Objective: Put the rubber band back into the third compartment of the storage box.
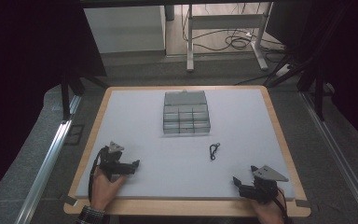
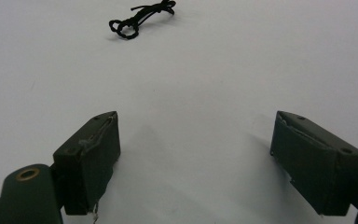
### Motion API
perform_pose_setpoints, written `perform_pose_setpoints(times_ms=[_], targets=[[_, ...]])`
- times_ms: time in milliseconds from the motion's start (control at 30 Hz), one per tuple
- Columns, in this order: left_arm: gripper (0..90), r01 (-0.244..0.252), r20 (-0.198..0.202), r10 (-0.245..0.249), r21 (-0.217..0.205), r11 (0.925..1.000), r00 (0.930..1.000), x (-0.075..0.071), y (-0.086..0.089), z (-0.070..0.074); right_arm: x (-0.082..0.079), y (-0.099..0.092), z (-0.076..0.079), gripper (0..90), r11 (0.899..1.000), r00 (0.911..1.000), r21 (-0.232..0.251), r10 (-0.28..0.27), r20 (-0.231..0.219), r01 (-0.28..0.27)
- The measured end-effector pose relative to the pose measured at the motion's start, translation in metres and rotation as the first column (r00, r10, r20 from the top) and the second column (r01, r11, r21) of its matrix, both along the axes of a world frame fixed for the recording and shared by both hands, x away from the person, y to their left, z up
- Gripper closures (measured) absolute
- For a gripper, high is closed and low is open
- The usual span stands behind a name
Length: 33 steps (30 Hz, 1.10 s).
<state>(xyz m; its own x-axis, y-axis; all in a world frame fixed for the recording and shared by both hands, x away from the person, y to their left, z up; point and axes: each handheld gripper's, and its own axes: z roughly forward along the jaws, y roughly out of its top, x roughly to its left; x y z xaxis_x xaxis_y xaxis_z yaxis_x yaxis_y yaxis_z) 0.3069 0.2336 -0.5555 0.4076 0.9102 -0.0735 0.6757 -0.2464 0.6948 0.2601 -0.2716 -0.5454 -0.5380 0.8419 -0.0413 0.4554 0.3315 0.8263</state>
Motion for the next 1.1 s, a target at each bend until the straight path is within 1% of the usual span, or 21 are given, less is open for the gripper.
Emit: perform_pose_setpoints(times_ms=[433,600,733,800,900,1100], targets=[[1.8,0.000,0.000,0.000,0.000,1.0000,1.0000,0.000,0.000,0.000,0.000,0.001,0.000,15.8,1.000,1.0000,0.001,-0.009,0.001,0.009],[1.8,0.000,0.000,0.000,0.000,1.0000,1.0000,0.000,0.000,0.000,-0.001,0.002,0.001,16.2,1.000,0.9999,-0.007,-0.014,-0.006,0.014],[1.8,0.000,0.000,0.000,0.000,1.0000,1.0000,0.000,0.000,0.000,-0.001,0.003,0.004,16.5,1.000,0.9995,-0.018,-0.021,-0.023,0.020],[1.8,0.000,0.000,0.000,0.000,1.0000,1.0000,0.000,0.000,0.000,-0.001,0.003,0.005,17.5,0.999,0.9994,-0.027,-0.018,-0.030,0.018],[1.8,0.000,0.000,0.000,0.000,1.0000,1.0000,0.000,0.000,0.000,-0.001,0.003,0.007,20.5,1.000,0.9990,-0.026,-0.017,-0.041,0.016],[1.8,0.000,0.001,0.000,0.001,1.0000,1.0000,0.000,0.000,0.000,0.000,0.002,0.015,24.0,1.000,0.9985,-0.005,-0.021,-0.050,0.020]])
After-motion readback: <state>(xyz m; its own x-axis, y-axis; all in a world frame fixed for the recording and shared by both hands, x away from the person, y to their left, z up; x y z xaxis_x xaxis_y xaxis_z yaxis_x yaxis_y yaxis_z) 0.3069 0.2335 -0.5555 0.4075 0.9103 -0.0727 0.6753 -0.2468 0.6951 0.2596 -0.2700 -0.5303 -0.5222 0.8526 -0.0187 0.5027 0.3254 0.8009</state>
